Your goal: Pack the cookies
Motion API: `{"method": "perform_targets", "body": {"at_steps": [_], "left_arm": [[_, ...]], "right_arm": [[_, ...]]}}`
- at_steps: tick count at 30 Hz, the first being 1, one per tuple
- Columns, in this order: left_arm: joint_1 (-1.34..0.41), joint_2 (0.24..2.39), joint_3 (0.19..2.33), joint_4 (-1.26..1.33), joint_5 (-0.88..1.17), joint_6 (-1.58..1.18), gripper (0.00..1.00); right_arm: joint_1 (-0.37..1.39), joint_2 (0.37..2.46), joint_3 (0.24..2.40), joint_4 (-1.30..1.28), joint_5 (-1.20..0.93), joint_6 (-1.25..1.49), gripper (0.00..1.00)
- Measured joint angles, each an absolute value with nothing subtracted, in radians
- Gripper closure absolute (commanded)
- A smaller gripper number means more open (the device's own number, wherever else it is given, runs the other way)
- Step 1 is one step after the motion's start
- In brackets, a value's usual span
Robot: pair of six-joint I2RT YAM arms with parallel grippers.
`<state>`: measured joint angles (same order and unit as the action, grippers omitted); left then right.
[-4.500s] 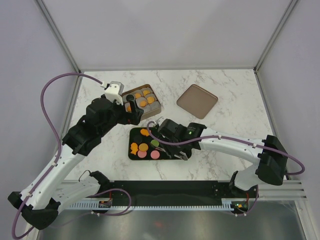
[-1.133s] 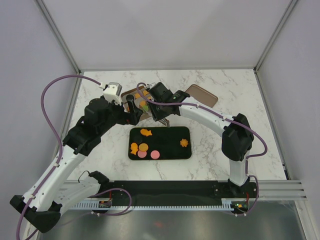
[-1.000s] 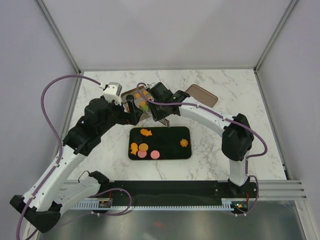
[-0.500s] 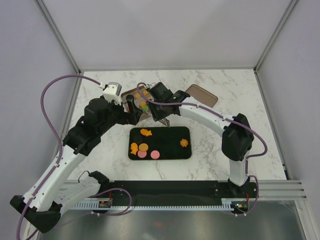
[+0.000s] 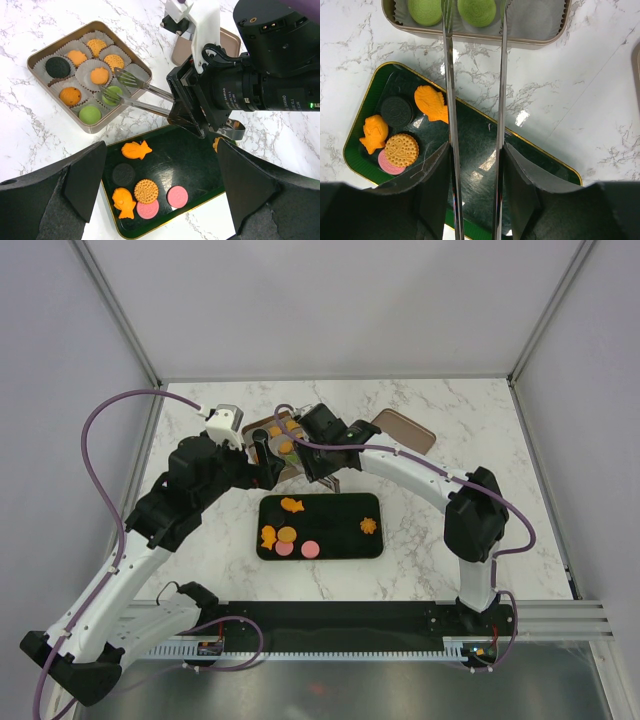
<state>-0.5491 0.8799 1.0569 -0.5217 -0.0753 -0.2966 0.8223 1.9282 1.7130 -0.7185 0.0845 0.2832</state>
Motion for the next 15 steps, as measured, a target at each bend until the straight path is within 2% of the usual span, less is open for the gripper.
{"method": "perform_targets", "body": {"at_steps": [9, 15], "left_arm": [[-0.549, 0.879, 1.057, -0.522, -0.075, -0.297, 0.00], [-0.549, 0.873, 1.069, -0.527, -0.075, -0.298, 0.00]], "right_arm": [[0.807, 1.893, 1.713, -0.726, 0.087, 0.283, 0.49], [0.767, 1.768, 1.713, -0.734, 0.095, 0.283, 0.48]]}}
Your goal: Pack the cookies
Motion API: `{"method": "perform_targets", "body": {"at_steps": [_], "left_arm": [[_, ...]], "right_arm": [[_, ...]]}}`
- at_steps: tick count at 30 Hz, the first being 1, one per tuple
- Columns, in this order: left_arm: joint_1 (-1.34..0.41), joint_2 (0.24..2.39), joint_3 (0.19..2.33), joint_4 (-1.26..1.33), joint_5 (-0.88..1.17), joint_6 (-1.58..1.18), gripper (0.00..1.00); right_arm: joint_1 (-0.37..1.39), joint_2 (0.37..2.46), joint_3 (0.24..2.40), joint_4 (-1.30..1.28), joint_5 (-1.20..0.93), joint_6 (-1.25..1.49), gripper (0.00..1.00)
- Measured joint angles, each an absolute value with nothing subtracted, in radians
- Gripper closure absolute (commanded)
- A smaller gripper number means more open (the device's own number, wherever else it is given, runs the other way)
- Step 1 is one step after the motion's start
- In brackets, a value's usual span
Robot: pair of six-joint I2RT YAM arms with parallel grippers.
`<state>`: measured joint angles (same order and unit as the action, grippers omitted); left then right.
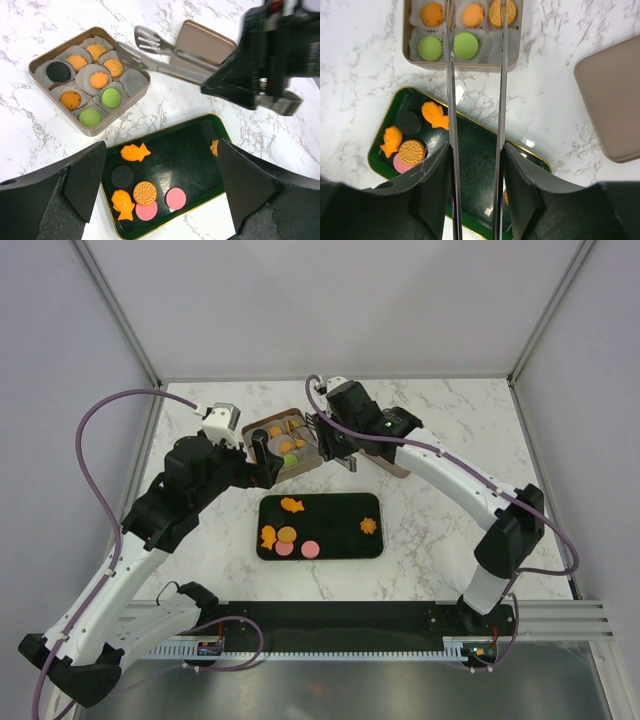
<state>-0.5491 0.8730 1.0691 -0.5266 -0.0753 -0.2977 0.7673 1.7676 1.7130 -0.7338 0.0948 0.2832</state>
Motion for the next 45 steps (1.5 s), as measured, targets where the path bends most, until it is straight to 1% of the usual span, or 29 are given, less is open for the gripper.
{"method": "perform_targets", "body": {"at_steps": [5, 11, 16, 20, 25, 29, 32, 38, 45], "left_arm": [[-0.549, 0.869, 1.082, -0.528, -0.075, -0.310, 0.00], [-0.549, 0.869, 1.083, -0.530, -0.075, -0.324, 0.00], [-0.549, 0.870, 1.087, -0.531, -0.075, -0.324, 0.00], [-0.548, 0.870, 1.087, -0.531, -0.075, -0.324, 0.00], [-0.545, 0.871, 1.087, -0.537, -0.075, -0.324, 0.00], [-0.545, 0.871, 1.087, -0.537, -0.075, -0.324, 0.00], [-0.545, 0.871, 1.087, -0.537, -0.075, -0.324, 0.00], [-0.545, 0.870, 1.087, -0.540, -0.075, -0.324, 0.00], [-0.545, 0.870, 1.087, -0.540, -0.074, -0.324, 0.00]], "right_arm": [[0.762, 1.619, 1.654, -0.719, 0.080, 0.284, 0.49], [0.781, 1.466, 1.465, -0.716, 0.033, 0.290, 0.49], [0.887, 1.401, 1.311, -0.736, 0.004, 0.305, 0.47], [0.989, 1.396, 1.249, -0.737, -0.031, 0.321, 0.46], [1.034, 1.401, 1.218, -0.732, -0.047, 0.331, 0.44], [1.053, 1.431, 1.218, -0.710, -0.047, 0.337, 0.41], [1.063, 1.465, 1.218, -0.700, -0.047, 0.337, 0.41], [1.070, 1.510, 1.218, -0.690, -0.038, 0.337, 0.41], [1.071, 1.547, 1.218, -0.684, -0.029, 0.337, 0.43]]}}
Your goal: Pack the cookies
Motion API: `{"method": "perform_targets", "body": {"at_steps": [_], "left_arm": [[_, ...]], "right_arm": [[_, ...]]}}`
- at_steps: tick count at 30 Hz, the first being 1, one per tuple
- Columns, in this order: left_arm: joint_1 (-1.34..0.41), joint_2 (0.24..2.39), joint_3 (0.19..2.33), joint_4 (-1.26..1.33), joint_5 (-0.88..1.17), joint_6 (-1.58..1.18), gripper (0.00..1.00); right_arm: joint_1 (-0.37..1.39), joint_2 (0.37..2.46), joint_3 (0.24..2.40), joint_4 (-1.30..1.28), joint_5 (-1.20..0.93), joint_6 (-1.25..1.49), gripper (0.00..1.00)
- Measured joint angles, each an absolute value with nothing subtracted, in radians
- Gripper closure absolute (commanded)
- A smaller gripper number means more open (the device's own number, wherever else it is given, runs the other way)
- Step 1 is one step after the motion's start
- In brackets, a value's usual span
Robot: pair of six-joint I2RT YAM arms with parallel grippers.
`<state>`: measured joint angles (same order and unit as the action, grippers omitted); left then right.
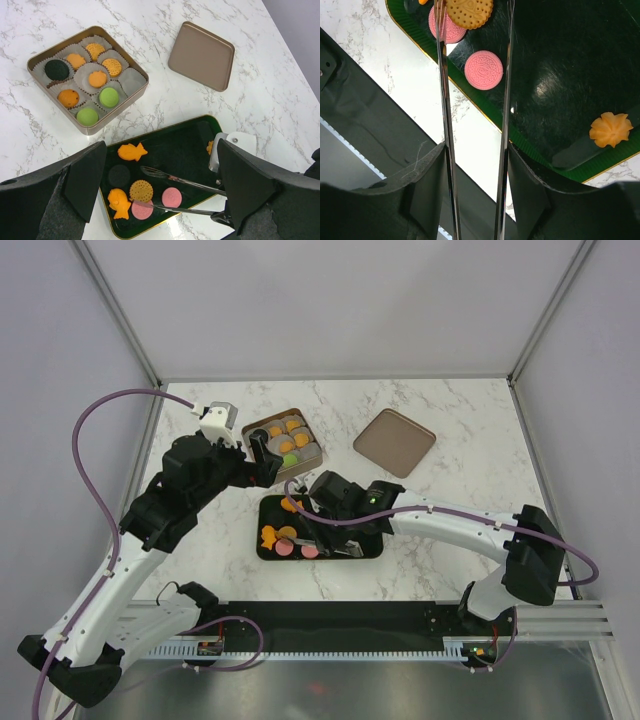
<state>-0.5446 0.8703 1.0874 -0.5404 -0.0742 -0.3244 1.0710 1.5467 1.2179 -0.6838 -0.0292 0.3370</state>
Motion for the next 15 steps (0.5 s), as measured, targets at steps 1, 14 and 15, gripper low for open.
{"method": "perform_targets", "body": {"at_steps": [1, 14, 15], "left_arm": [[-0.545, 0.870, 1.087, -0.541, -0.074, -0.324, 0.00], [-0.544, 0.870, 1.087, -0.543, -0.072, -0.324, 0.00], [-0.544, 0.870, 1.087, -0.543, -0.072, -0.324, 0.00]], "right_arm": [[1.072, 1.550, 1.218, -0.682, -0.029, 0.337, 0.44], [1.076, 1.559, 1.221, -0.673, -0.014, 0.335, 0.66], [1.076, 1.559, 1.225, -0.675, -0.004, 0.336, 0.66]]}}
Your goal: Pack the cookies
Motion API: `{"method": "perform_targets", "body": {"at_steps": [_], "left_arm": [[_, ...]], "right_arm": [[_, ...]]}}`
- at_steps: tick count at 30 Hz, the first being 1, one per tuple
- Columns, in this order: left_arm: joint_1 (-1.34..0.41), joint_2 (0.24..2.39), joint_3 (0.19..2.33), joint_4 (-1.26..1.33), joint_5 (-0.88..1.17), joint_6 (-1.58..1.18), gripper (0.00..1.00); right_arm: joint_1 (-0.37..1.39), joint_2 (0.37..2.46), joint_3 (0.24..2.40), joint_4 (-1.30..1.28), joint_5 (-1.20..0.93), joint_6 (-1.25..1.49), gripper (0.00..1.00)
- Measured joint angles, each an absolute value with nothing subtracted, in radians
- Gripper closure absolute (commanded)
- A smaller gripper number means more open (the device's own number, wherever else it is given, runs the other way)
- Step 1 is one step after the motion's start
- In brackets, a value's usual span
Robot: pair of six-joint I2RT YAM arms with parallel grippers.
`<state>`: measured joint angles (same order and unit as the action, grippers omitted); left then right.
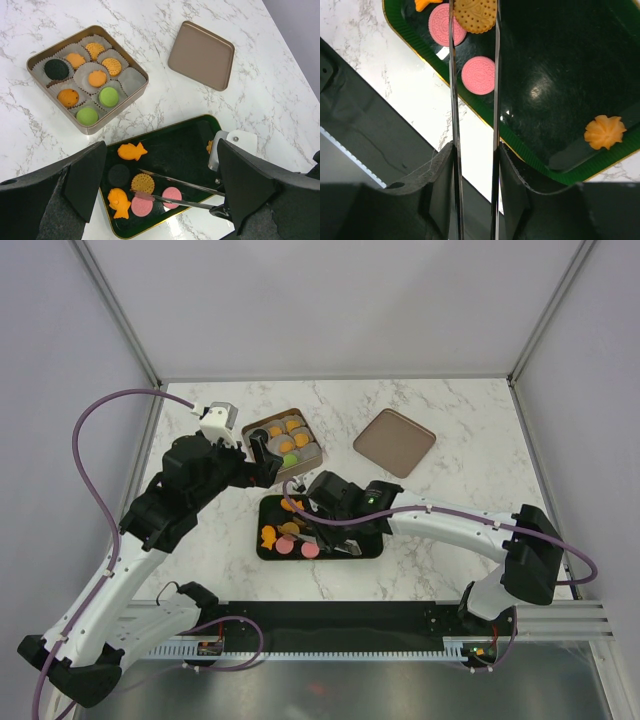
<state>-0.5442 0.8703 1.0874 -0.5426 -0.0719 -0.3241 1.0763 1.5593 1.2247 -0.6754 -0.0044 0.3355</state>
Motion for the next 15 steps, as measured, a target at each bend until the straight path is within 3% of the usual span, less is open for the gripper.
{"method": "perform_targets", "body": {"at_steps": [7, 15], "left_arm": [[-0.539, 0.868, 1.087, -0.543, -0.072, -0.324, 0.00], [-0.538, 0.863, 1.087, -0.543, -0.071, -0.324, 0.00]], "right_arm": [[1.052, 1.539, 1.292, -0.730, 0.049, 0.329, 0.66], [0.869, 1.508, 1.430, -0.758, 0.051, 0.290, 0.66]]}}
